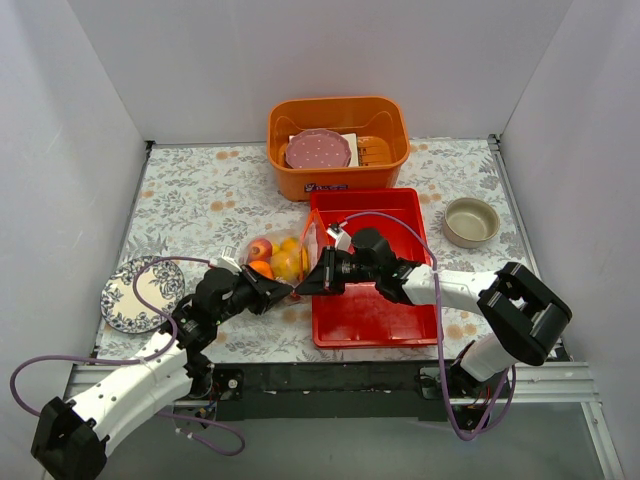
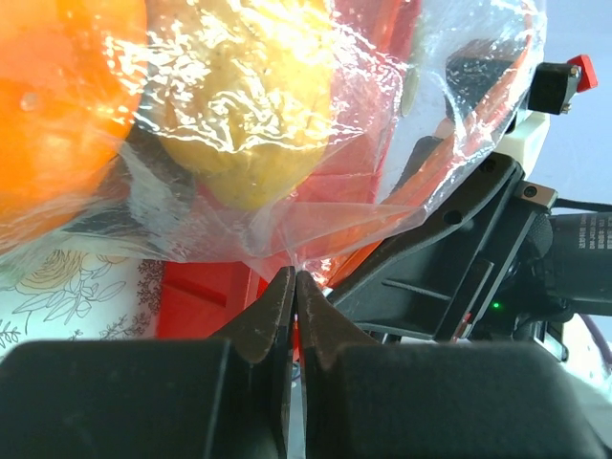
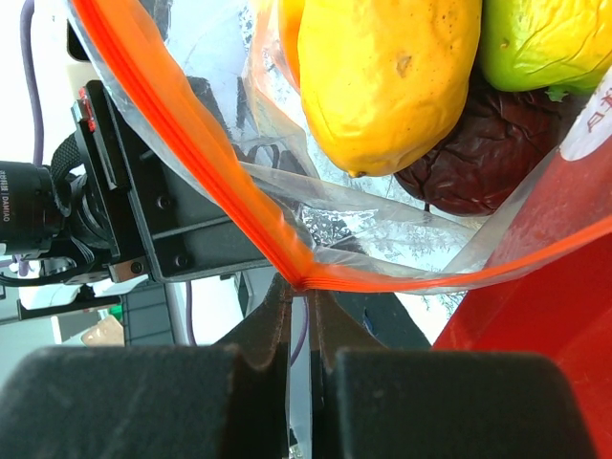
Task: Place the food in the zip-top bag and seal the zipper
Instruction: Zip the zipper food storage bag at the center of the board.
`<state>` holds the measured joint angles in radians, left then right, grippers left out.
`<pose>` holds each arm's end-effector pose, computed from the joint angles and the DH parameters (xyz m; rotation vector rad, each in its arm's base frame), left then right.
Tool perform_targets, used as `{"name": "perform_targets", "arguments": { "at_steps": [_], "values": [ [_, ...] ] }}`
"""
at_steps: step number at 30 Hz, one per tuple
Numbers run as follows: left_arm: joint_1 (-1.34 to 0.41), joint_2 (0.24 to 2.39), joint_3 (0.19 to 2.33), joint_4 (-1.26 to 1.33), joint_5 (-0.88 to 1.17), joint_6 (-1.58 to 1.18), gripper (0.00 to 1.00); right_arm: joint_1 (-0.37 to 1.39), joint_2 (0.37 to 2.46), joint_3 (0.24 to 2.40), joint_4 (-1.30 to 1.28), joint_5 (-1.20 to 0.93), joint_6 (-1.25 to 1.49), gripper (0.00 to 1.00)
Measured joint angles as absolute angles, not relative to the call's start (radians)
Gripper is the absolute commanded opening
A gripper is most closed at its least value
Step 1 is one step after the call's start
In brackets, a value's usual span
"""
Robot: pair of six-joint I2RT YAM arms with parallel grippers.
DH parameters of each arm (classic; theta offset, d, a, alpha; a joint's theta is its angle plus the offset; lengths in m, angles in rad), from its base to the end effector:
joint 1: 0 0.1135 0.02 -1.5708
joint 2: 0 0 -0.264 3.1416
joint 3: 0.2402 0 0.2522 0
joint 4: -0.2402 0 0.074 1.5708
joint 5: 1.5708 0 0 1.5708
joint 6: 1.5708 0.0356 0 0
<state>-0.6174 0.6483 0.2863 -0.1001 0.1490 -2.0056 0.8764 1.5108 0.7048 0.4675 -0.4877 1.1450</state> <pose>0.1255 -0.0956 0.1936 -1.5382 2.0322 -1.5722 0.1897 0.2539 0.2068 -0.0936 2.3333 1.6836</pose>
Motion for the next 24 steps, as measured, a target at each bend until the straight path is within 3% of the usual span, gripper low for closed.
{"name": "perform_targets", "arguments": {
  "at_steps": [24],
  "values": [
    [-0.617, 0.575, 0.303, -0.204, 0.145, -2.008, 0.0, 0.863, 1.512, 0.711, 0.461, -0.5, 1.139, 0.01]
  ]
}}
